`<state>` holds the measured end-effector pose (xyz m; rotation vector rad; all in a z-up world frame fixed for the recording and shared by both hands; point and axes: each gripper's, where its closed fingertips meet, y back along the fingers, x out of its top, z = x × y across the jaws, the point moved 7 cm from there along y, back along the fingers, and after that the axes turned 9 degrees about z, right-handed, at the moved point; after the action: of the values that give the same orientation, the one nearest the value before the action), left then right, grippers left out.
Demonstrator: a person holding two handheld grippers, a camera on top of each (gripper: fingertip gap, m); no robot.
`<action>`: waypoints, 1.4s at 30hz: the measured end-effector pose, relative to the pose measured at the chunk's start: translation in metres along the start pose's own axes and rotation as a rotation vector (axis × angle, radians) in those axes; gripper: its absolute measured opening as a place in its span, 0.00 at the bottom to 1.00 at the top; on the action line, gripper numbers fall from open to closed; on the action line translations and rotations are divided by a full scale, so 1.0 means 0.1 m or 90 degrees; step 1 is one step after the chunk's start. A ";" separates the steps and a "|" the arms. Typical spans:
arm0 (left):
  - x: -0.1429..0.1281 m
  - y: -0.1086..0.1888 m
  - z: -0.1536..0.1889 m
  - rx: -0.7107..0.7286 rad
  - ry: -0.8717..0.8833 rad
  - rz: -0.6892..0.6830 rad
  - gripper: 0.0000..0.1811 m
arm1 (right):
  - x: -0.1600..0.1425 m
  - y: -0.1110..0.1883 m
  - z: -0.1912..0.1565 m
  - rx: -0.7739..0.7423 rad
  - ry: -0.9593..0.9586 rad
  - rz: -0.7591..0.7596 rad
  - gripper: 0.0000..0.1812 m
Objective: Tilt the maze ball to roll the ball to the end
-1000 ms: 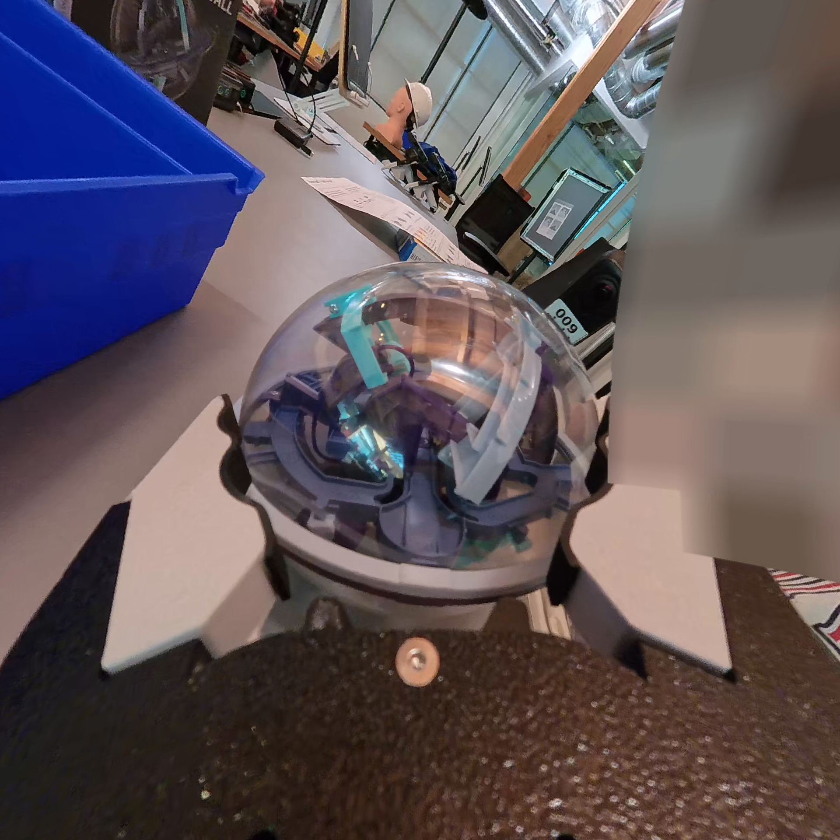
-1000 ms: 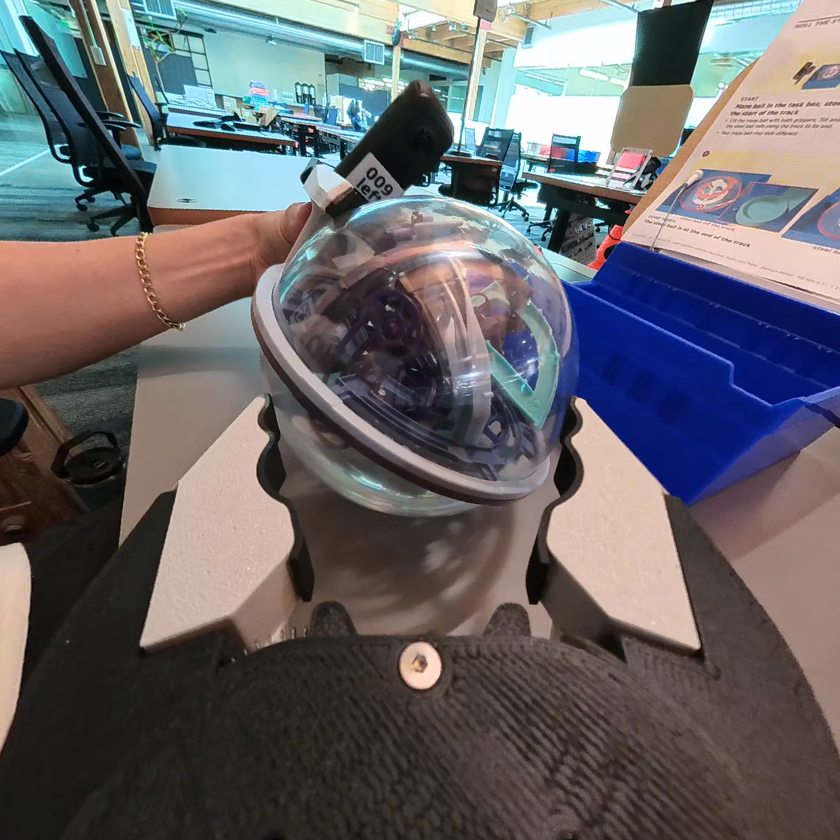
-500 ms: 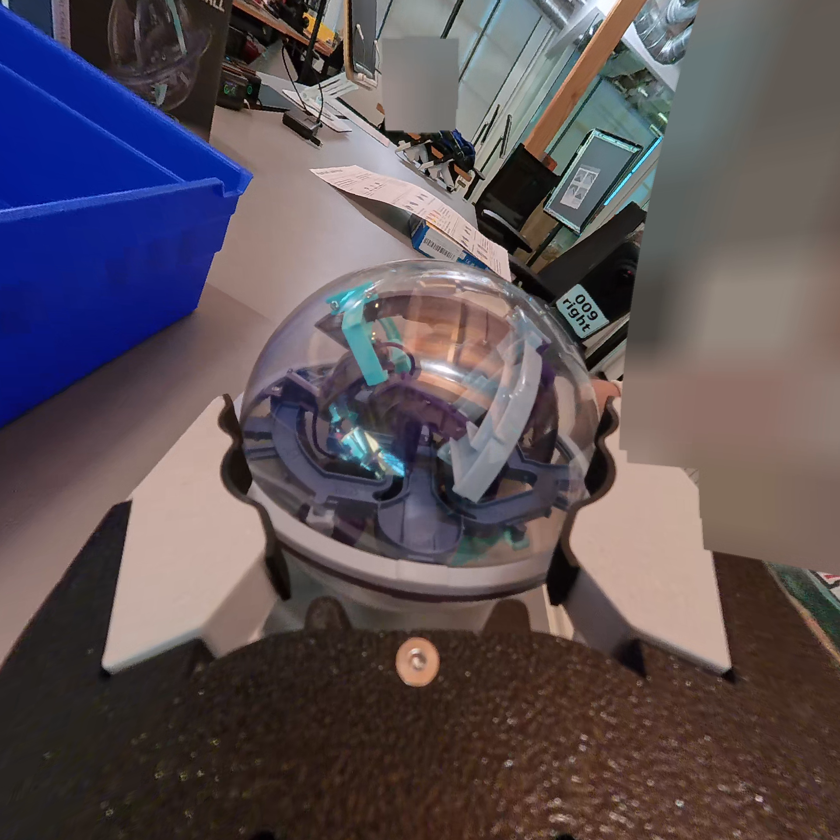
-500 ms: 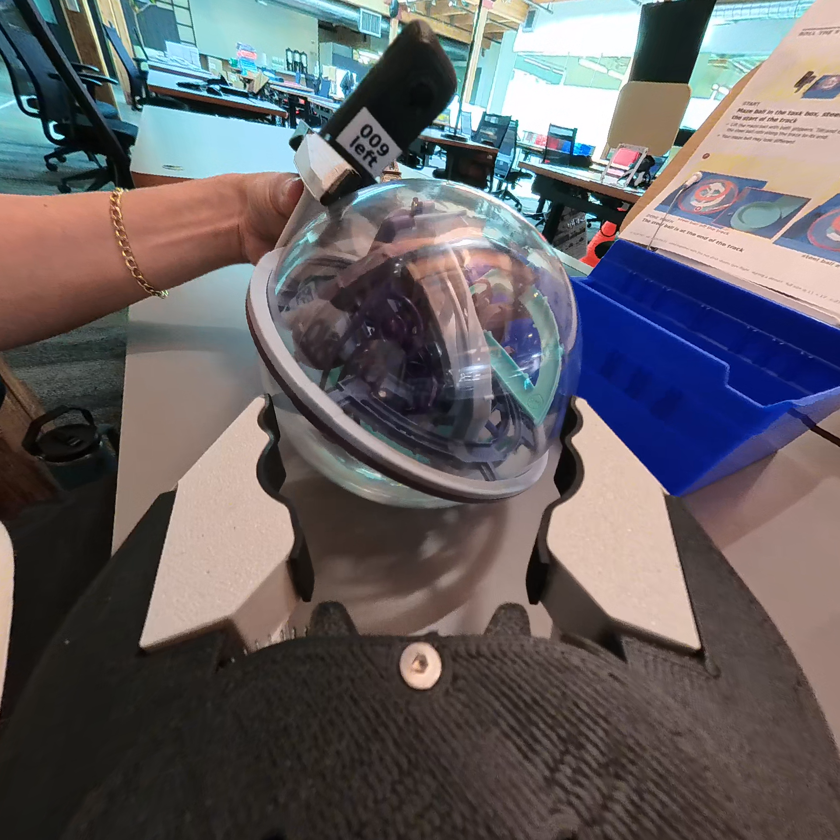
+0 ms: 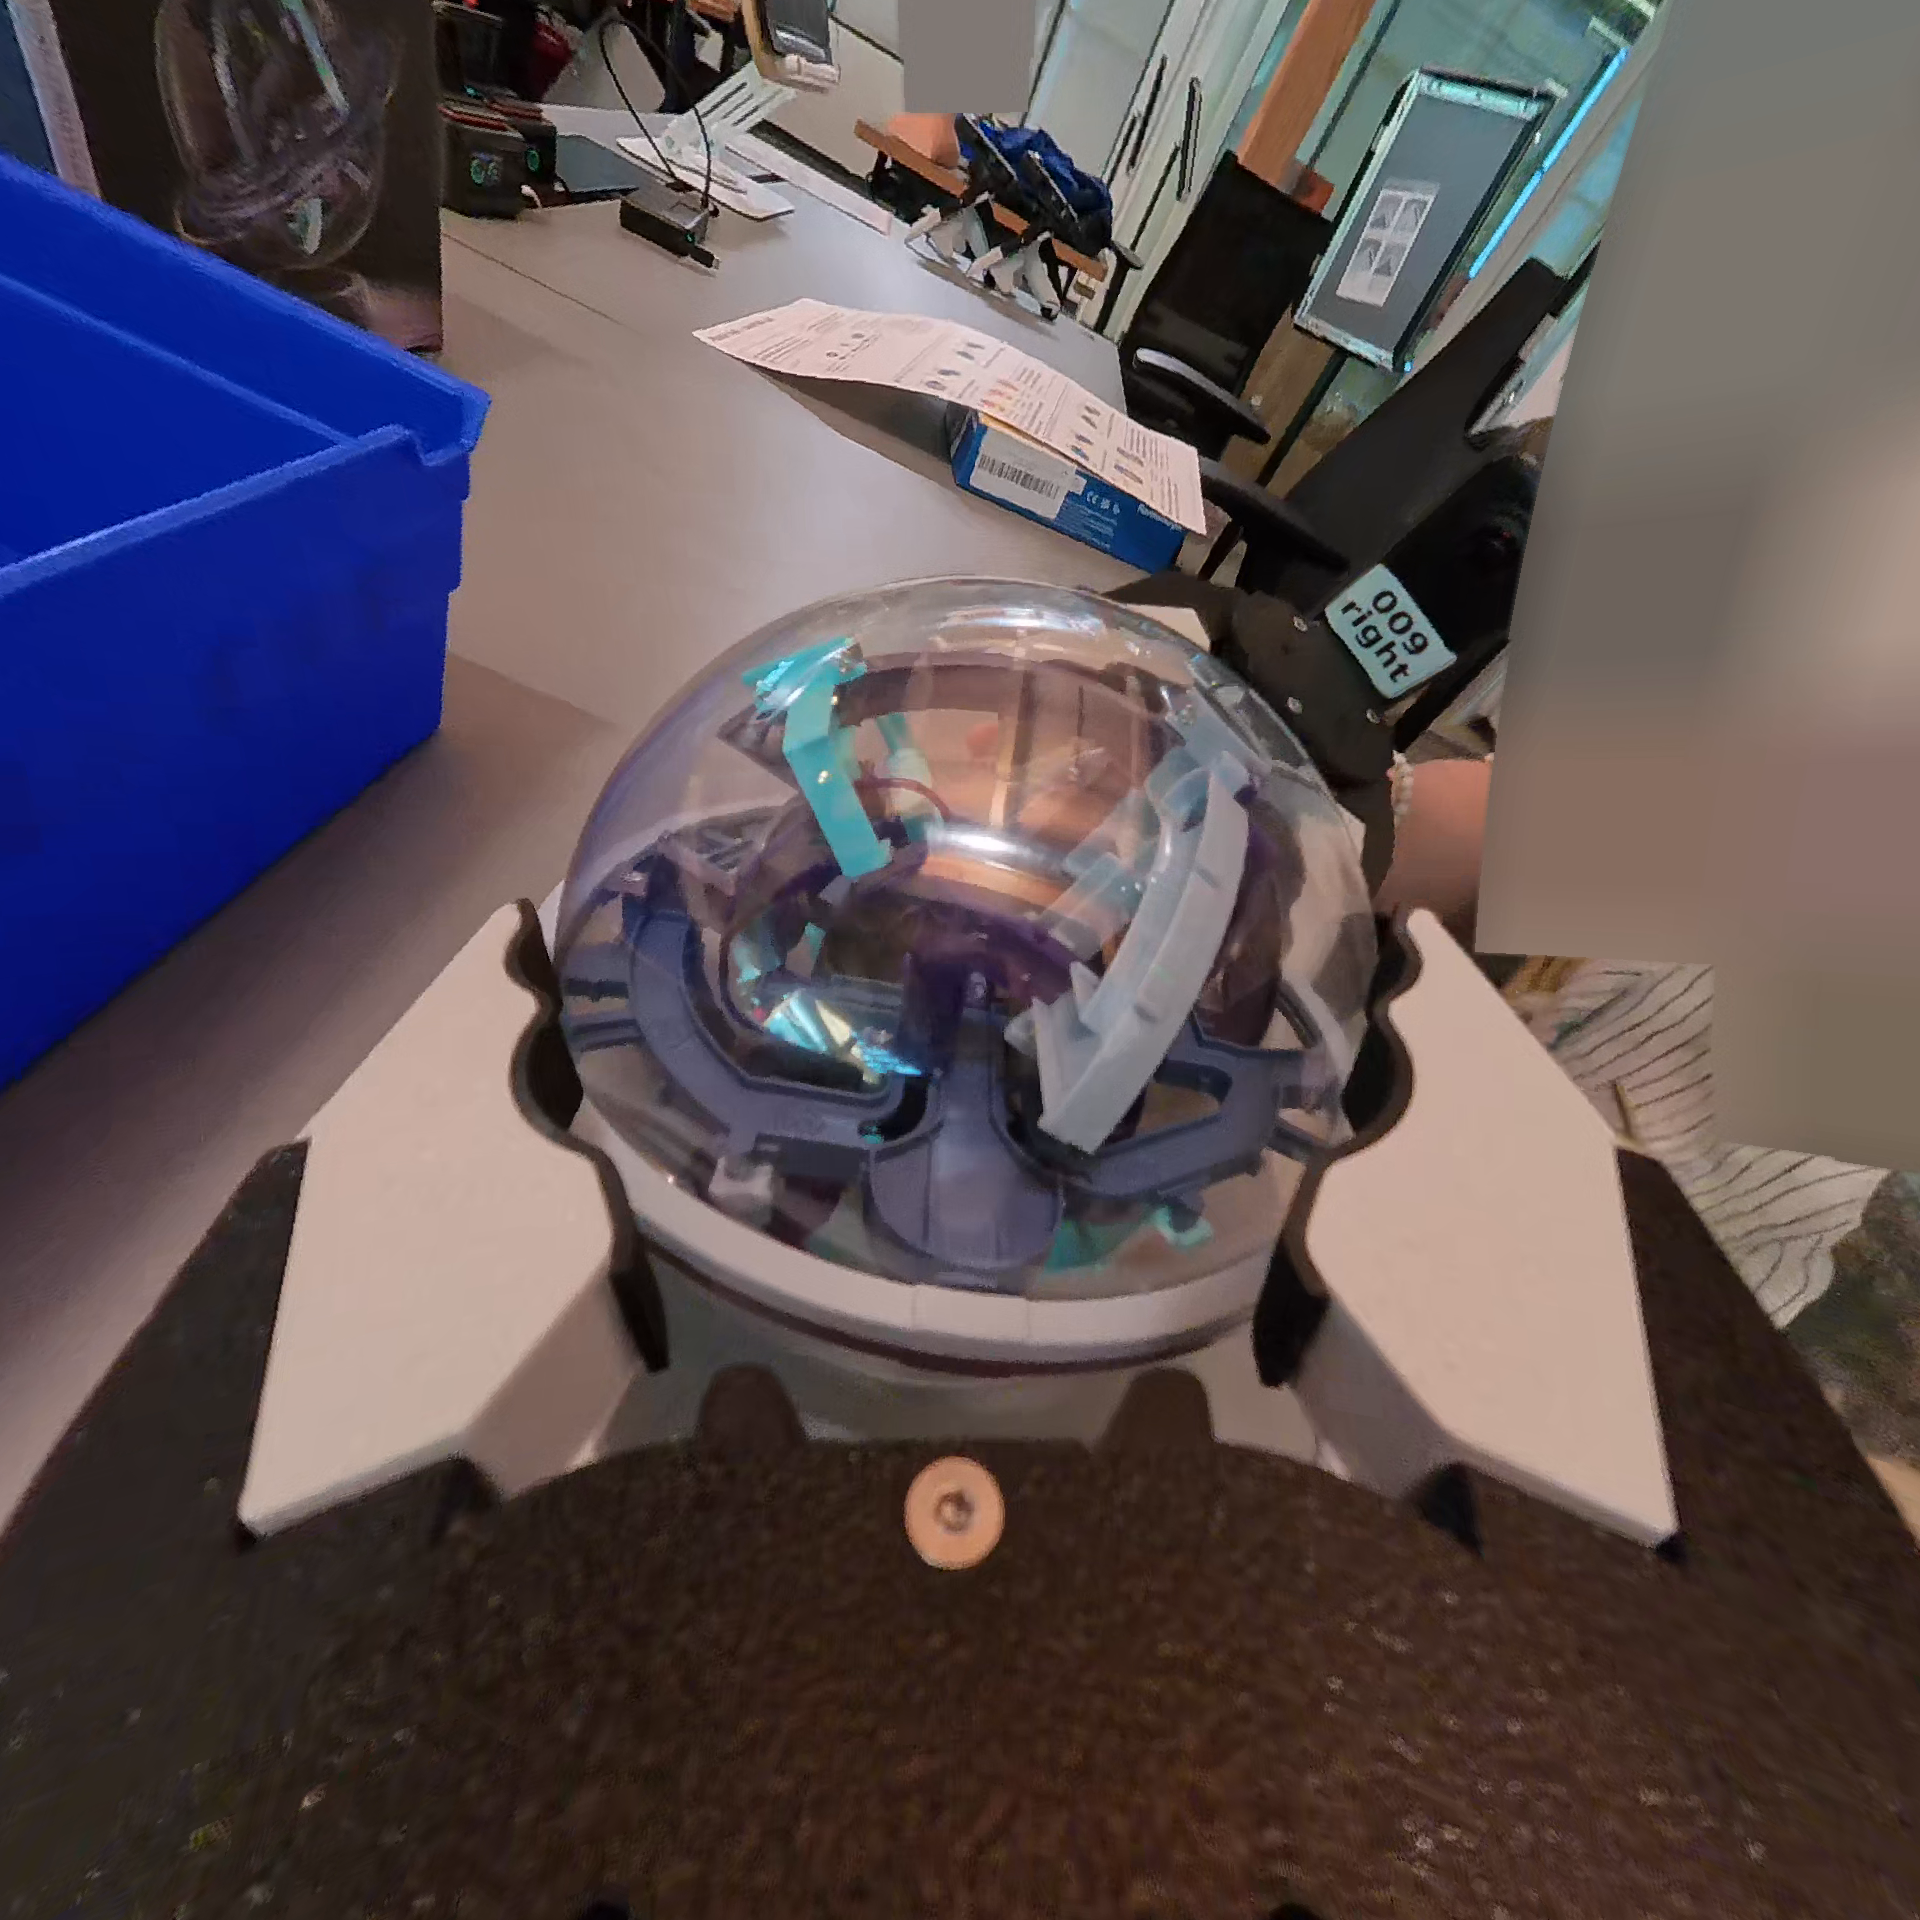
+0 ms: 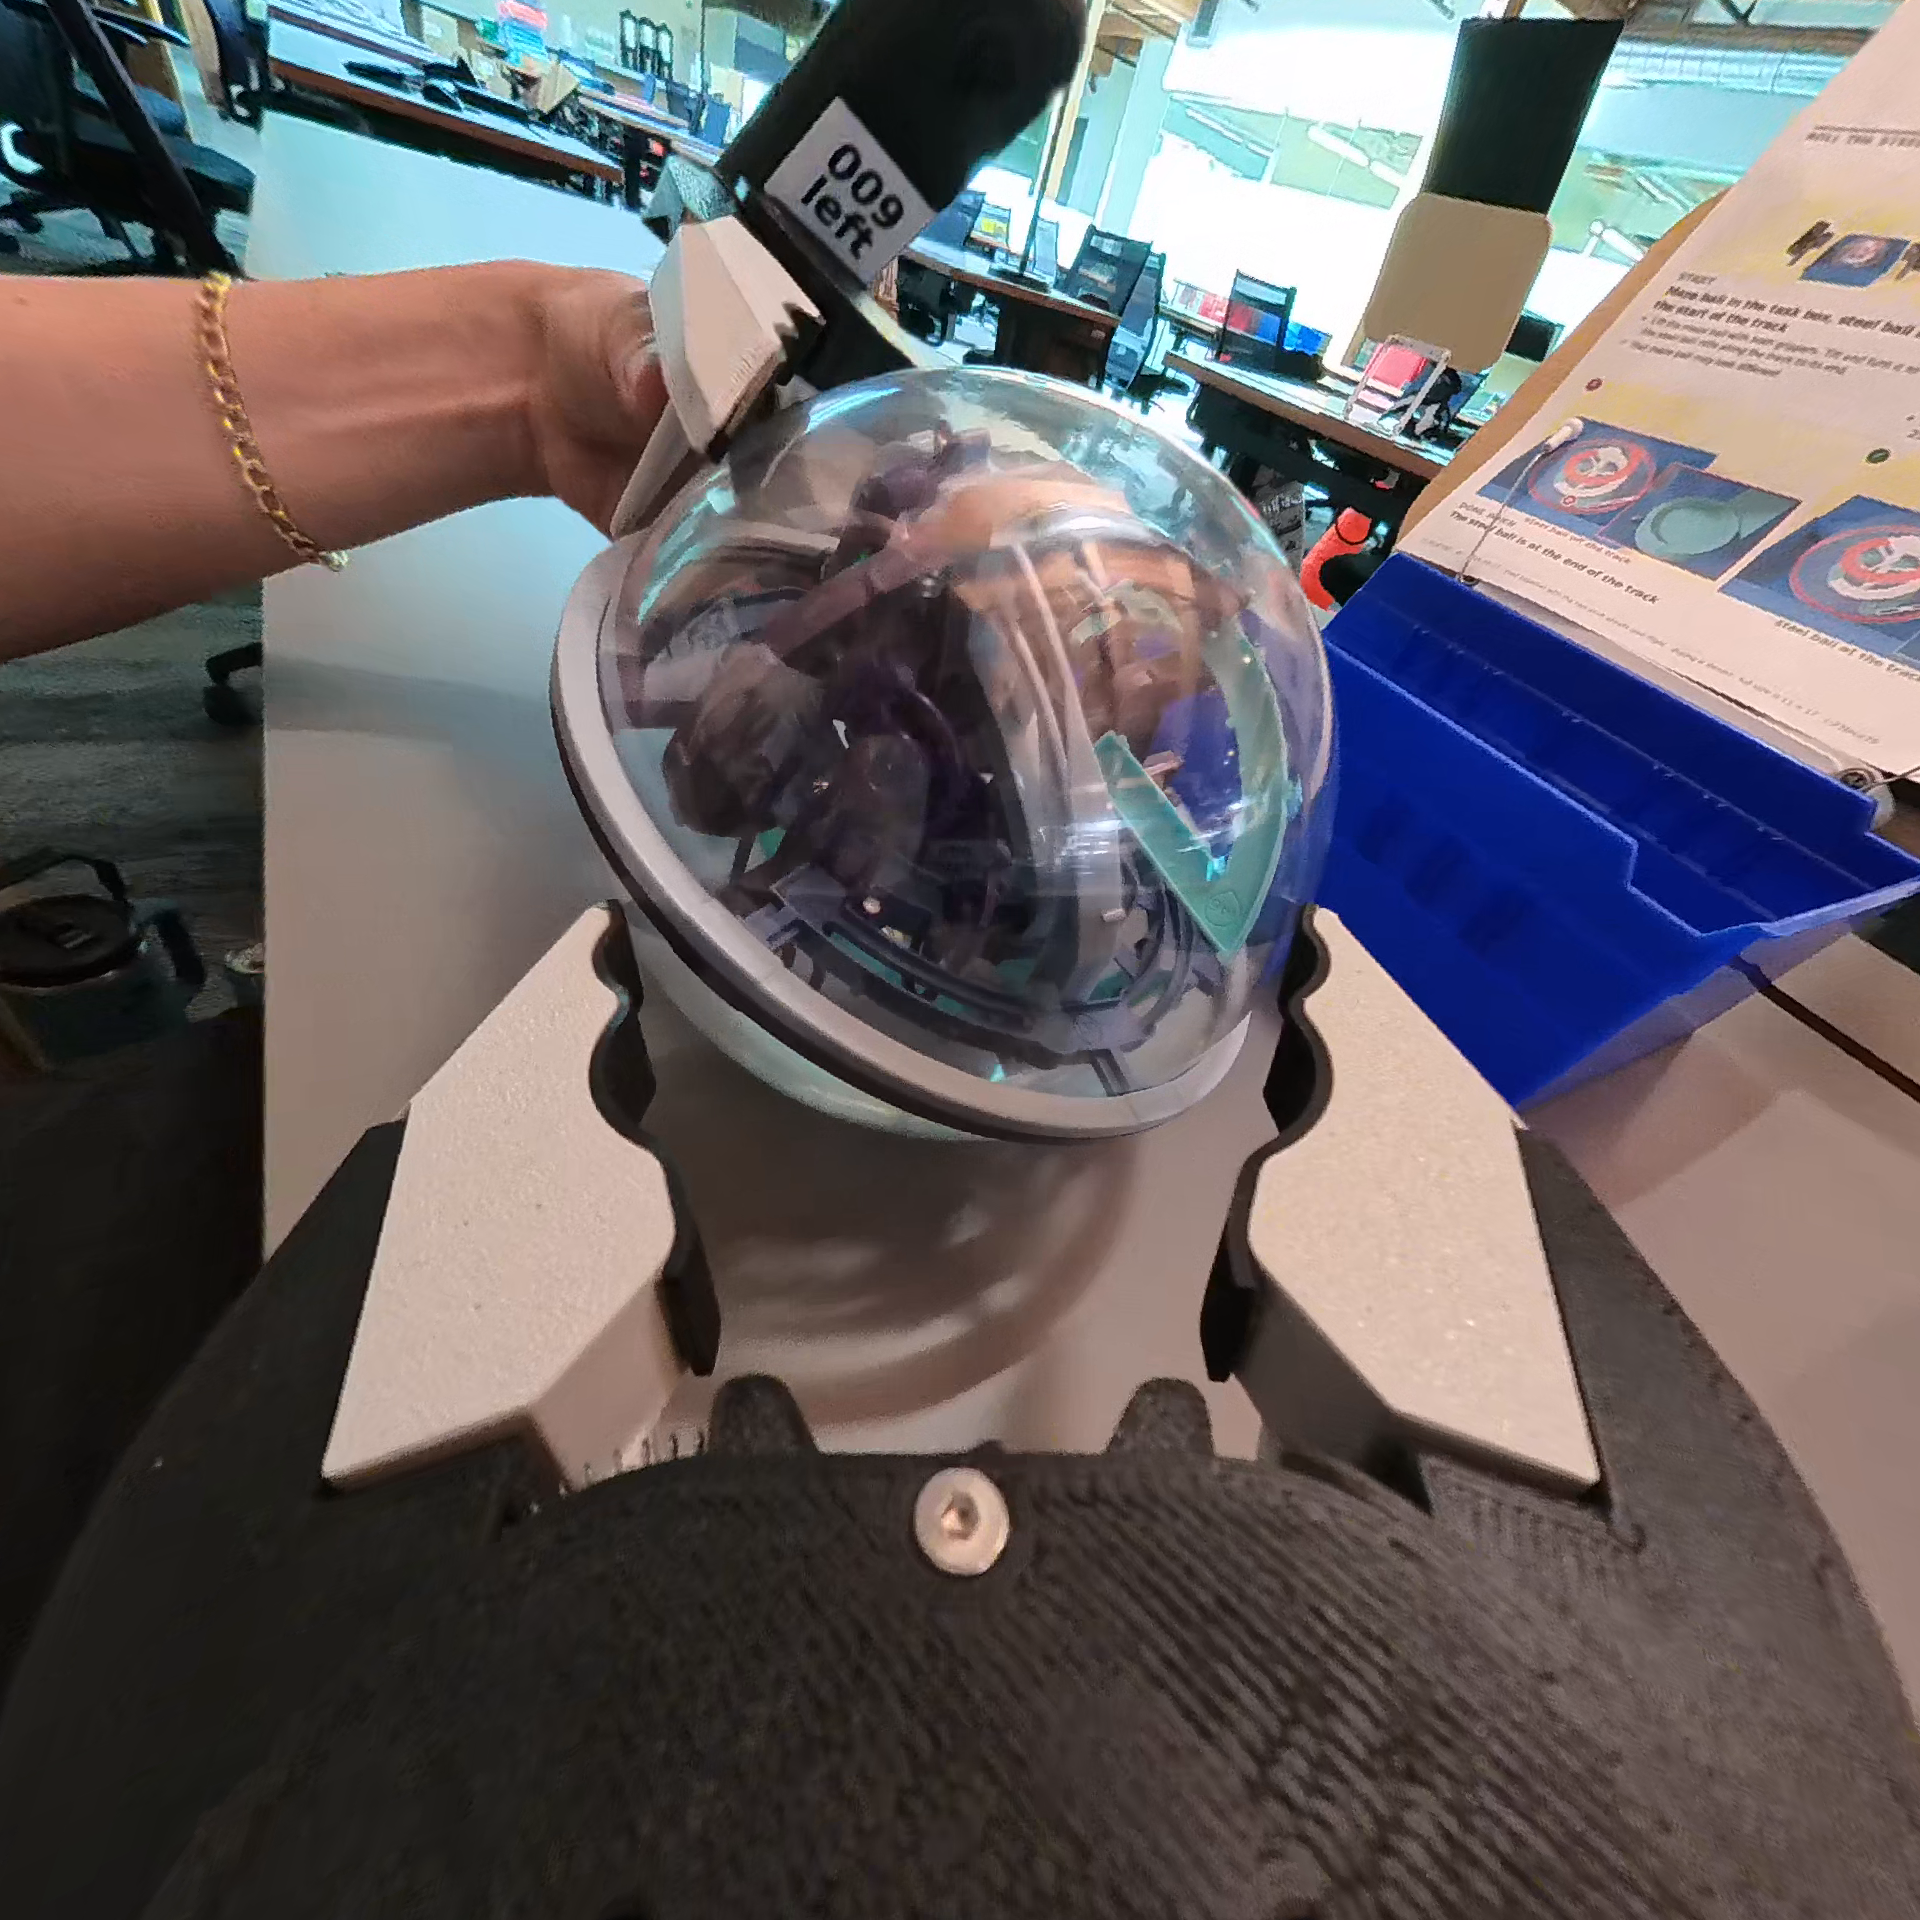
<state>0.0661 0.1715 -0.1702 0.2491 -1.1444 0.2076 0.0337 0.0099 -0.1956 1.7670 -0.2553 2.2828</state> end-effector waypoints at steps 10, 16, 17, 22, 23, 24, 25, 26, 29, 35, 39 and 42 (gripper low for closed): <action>-0.01 -0.03 0.24 0.001 -0.178 -0.073 0.81 | 0.00 0.16 -0.21 0.035 0.071 -0.038 0.72; -0.04 -0.02 0.26 0.028 -0.236 -0.118 0.81 | 0.14 0.20 -0.04 0.112 0.025 -0.005 0.70; -0.05 -0.03 0.24 0.038 -0.249 -0.135 0.81 | 0.17 0.16 0.02 0.123 0.013 -0.001 0.71; -0.09 -0.13 0.22 0.065 -0.219 -0.165 0.81 | 0.16 -0.08 0.27 0.125 -0.095 -0.008 0.77; -0.09 -0.14 0.22 0.068 -0.200 -0.159 0.81 | 0.14 -0.10 0.25 0.122 -0.081 -0.021 0.79; -0.09 -0.15 0.23 0.065 -0.186 -0.150 0.81 | 0.11 -0.10 0.23 0.118 -0.063 -0.031 0.81; -0.09 -0.16 0.24 0.064 -0.175 -0.137 0.81 | 0.08 -0.09 0.20 0.115 -0.045 -0.038 0.83; -0.09 -0.16 0.26 0.064 -0.164 -0.121 0.81 | 0.07 -0.08 0.18 0.109 -0.040 -0.035 0.83; -0.06 -0.20 0.27 0.073 -0.118 -0.082 0.81 | 0.06 -0.05 0.16 0.096 -0.055 -0.028 0.83; 0.06 -0.29 0.24 0.138 -0.005 -0.013 0.80 | 0.06 -0.06 0.12 0.061 -0.035 -0.018 0.83; 0.10 -0.30 0.25 0.200 0.011 0.020 0.79 | 0.04 -0.04 0.08 0.038 -0.001 -0.014 0.82; 0.12 -0.30 0.25 0.265 -0.006 0.031 0.82 | 0.01 -0.01 0.08 0.017 0.027 -0.022 0.79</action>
<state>0.0578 0.1355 -0.1519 0.5905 -1.1101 0.4892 0.0411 0.0086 -0.1925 1.7198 -0.1856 2.3082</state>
